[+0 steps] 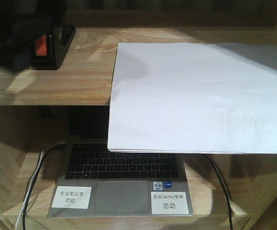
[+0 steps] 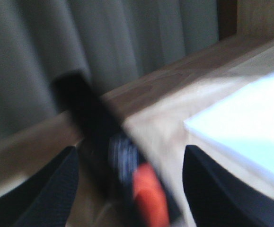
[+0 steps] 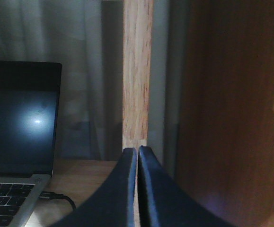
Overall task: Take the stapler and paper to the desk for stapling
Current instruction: 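Close the left gripper on the stapler and lift it off the shelf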
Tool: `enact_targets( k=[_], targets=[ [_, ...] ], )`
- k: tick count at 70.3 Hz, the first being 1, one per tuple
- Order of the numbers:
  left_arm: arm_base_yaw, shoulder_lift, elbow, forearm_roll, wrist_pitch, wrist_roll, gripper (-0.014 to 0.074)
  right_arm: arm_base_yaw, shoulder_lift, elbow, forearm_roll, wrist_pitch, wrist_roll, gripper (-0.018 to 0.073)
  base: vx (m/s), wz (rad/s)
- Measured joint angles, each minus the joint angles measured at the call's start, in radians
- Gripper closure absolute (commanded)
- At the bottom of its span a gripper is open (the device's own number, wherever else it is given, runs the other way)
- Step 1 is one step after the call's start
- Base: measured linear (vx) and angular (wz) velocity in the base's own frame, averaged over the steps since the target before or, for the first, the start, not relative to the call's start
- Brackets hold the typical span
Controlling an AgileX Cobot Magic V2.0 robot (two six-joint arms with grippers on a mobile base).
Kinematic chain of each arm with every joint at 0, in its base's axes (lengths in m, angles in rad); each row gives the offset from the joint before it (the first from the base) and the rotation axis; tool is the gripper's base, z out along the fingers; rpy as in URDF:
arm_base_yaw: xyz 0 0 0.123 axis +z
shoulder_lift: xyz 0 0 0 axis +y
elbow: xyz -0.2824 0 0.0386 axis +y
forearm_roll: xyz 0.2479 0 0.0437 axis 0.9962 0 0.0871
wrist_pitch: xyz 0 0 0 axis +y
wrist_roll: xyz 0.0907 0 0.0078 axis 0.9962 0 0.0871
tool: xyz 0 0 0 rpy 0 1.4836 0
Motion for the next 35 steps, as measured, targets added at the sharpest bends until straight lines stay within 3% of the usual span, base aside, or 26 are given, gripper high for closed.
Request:
enact_targets(
  k=[8, 25, 35],
  targets=[
    [-0.001, 0.118, -0.171, 0.025, 0.102, -0.04, 0.0135, 0.0, 0.0, 0.0, 0.0, 0.0, 0.0, 0.0569, 0.0, 0.0],
    [-0.001, 0.308, -0.464, 0.252, 0.326, -0.324, 0.0135, 0.0, 0.0, 0.0, 0.0, 0.0, 0.0, 0.0569, 0.0, 0.0],
    [-0.001, 0.374, -0.581, 0.27, 0.42, -0.426, 0.0135, 0.0, 0.0, 0.0, 0.0, 0.0, 0.0, 0.0569, 0.0, 0.0]
  ],
)
